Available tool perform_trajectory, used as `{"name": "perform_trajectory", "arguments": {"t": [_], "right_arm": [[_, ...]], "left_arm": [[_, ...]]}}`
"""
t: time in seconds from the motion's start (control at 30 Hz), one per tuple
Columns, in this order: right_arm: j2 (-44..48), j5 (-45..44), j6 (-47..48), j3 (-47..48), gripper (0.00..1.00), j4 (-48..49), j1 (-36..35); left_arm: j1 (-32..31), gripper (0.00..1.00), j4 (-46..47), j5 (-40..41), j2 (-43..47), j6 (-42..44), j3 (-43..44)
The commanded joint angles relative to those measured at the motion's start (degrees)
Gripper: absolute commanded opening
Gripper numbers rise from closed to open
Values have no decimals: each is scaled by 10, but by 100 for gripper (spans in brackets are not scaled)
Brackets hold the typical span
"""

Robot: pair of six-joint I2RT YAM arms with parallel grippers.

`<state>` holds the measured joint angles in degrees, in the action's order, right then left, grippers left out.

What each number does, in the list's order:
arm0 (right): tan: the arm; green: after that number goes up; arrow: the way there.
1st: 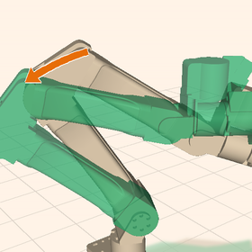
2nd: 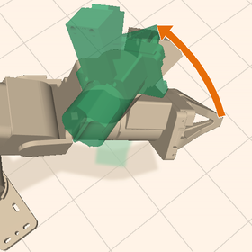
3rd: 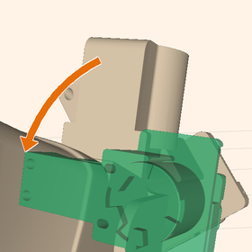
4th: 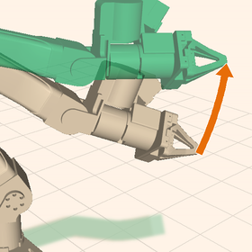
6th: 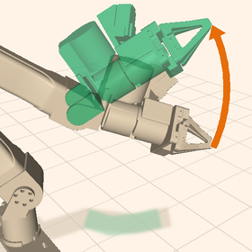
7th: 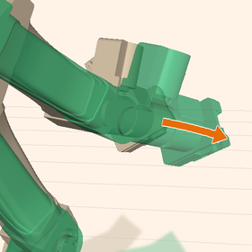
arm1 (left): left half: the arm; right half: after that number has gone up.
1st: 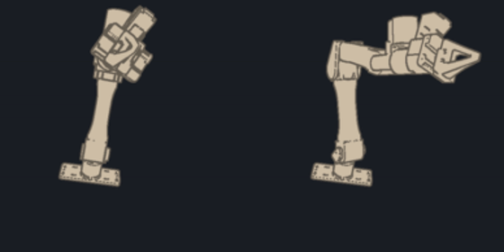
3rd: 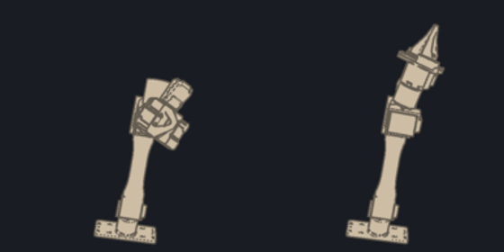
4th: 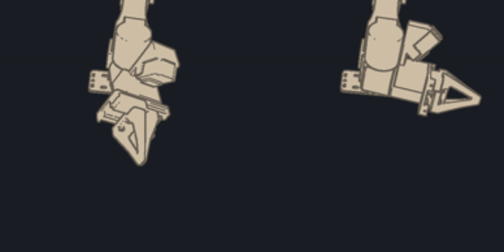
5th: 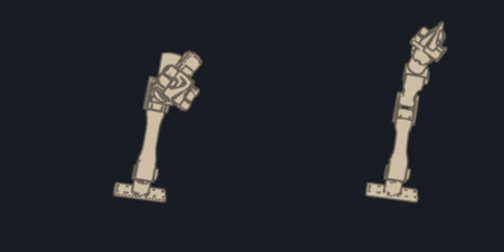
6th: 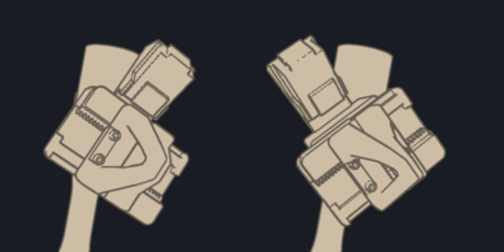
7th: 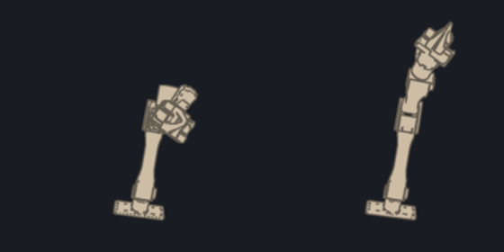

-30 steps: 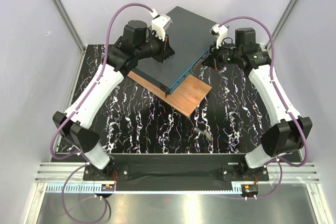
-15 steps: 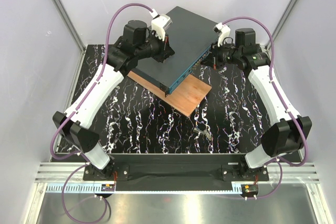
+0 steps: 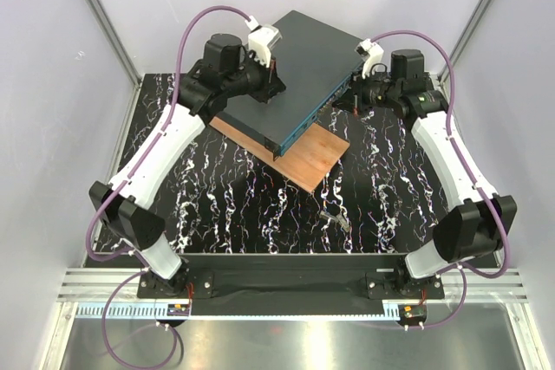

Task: Insert the plug into the switch port

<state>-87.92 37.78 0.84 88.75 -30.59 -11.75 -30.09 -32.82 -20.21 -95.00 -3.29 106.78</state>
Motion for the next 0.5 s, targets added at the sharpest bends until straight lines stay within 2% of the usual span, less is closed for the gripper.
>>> {"name": "perform_trajectory", "arguments": {"t": [0.0, 0.1, 0.17, 0.2, 0.23, 0.27, 0.3, 0.33, 0.37, 0.4, 0.43, 0.47], "right_arm": [[52, 1, 17, -19, 4, 51, 12], [97, -10, 35, -41, 9, 27, 35], [127, -16, 44, -54, 15, 14, 44], [135, -16, 47, -58, 24, 3, 56], [143, -17, 50, -67, 29, -3, 60], [157, -17, 50, -70, 32, -7, 66], [165, -17, 50, -74, 42, -15, 75], [172, -18, 48, -81, 47, -19, 80], [184, -18, 43, -85, 57, -22, 87], [190, -15, 40, -89, 66, -31, 92], [194, -10, 36, -93, 78, -37, 102], [203, -10, 35, -96, 83, -43, 104]], "left_arm": [[27, 0, 26, -19, 46, -14, -15], [54, 4, 28, -28, 80, -24, -25], [82, 15, 33, -42, 106, -32, -36], [92, 21, 35, -49, 115, -41, -41], [104, 28, 40, -55, 137, -45, -46], [125, 45, 41, -56, 148, -47, -60], [136, 53, 42, -57, 160, -51, -67], [146, 66, 36, -57, 182, -52, -72], [166, 88, 33, -57, 193, -53, -78], [174, 98, 24, -58, 204, -46, -85], [181, 99, 1, -58, 224, -38, -90], [191, 99, -14, -55, 233, -28, -94]]}}
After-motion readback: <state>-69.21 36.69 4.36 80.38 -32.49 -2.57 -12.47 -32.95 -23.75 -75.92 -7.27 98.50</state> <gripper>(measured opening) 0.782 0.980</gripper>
